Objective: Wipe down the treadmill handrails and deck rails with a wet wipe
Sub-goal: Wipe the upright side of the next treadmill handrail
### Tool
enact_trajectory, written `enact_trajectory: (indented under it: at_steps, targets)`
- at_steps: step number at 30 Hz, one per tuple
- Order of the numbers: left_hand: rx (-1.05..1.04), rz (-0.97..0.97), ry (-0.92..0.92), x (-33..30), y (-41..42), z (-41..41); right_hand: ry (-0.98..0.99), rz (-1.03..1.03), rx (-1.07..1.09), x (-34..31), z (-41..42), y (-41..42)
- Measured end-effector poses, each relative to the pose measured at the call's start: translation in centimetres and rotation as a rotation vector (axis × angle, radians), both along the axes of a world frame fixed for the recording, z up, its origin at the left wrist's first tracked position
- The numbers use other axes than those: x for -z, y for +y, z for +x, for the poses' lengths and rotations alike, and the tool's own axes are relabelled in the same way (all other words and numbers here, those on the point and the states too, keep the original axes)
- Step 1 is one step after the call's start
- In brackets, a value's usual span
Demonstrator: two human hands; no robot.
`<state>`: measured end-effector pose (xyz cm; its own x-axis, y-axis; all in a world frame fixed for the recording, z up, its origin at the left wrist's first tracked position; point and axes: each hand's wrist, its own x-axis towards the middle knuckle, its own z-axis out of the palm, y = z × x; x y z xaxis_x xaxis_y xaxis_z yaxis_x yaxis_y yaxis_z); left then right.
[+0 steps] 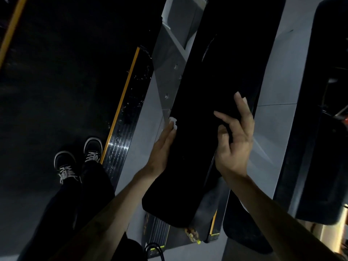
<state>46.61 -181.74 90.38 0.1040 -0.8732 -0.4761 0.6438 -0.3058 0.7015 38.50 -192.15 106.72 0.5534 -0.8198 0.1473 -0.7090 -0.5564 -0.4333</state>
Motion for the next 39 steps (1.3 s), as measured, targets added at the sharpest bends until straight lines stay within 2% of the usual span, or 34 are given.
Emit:
enact_trajectory:
  at_steps: [3,7,12,15,19,24,29,31,34,39]
  targets:
    - [-0.017,0.040,-0.047,0.0,-3.6,0.9,-0.004,-0.004,-0.005,0.0,0.0,0.0]
    - [0.007,0.071,-0.013,1.7,-6.8,2.8,-0.005,-0.004,-0.010,0.1,0.0,0.0]
    - [-0.004,0.081,-0.060,0.5,-2.5,0.6,-0.011,0.003,-0.012,-0.1,0.1,0.1]
    - [-0.027,-0.066,-0.102,-1.1,0.3,-0.5,-0.013,0.003,-0.012,-0.1,0.1,0.1]
    - [-0.031,-0.211,-0.141,-4.2,-1.9,0.0,-0.010,0.003,-0.013,0.0,0.0,0.1]
    - [-0.002,-0.060,-0.125,-2.6,-6.9,2.7,-0.024,0.014,-0.015,0.1,0.0,0.0]
    - [0.047,0.054,-0.158,-0.6,-4.9,1.8,-0.026,0.019,-0.008,0.0,0.0,-0.1]
    - [0.036,0.022,-0.153,-0.9,-2.7,1.0,-0.028,0.020,-0.008,0.0,0.0,0.0]
    - [0.037,-0.137,-0.162,-3.0,-0.9,0.2,-0.033,0.019,-0.009,0.0,-0.1,-0.1]
    - [0.029,-0.214,-0.212,-4.8,-6.2,2.0,-0.043,0.020,-0.002,0.0,0.0,-0.1]
